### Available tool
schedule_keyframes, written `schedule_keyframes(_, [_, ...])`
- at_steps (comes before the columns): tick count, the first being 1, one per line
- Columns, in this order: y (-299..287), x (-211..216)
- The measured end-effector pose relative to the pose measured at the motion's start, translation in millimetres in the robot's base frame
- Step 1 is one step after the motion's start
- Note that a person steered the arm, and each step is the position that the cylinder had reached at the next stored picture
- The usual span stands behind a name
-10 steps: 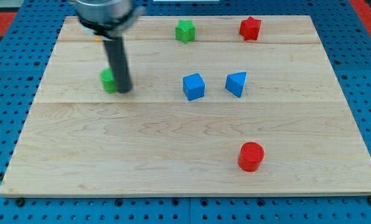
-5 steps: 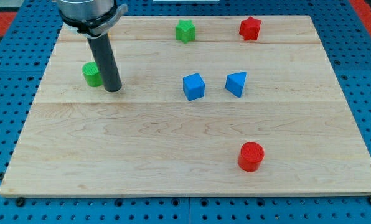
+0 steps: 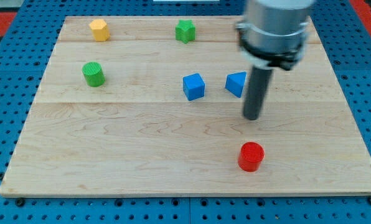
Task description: Push the green circle to the bottom of the yellow hexagon
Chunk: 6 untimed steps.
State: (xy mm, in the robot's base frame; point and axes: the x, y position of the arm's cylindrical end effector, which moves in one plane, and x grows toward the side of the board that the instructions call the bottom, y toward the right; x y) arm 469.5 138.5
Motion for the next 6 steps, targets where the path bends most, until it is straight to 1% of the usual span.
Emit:
schedule_keyframes(1, [38.1,-48.2])
schedule_keyframes(2, [43.3,-32.2])
schedule_keyframes(3, [103.8,10.7])
schedule_keyframes(5, [113.1,44.5])
schedule_keyframes(6, [111.7,84.4])
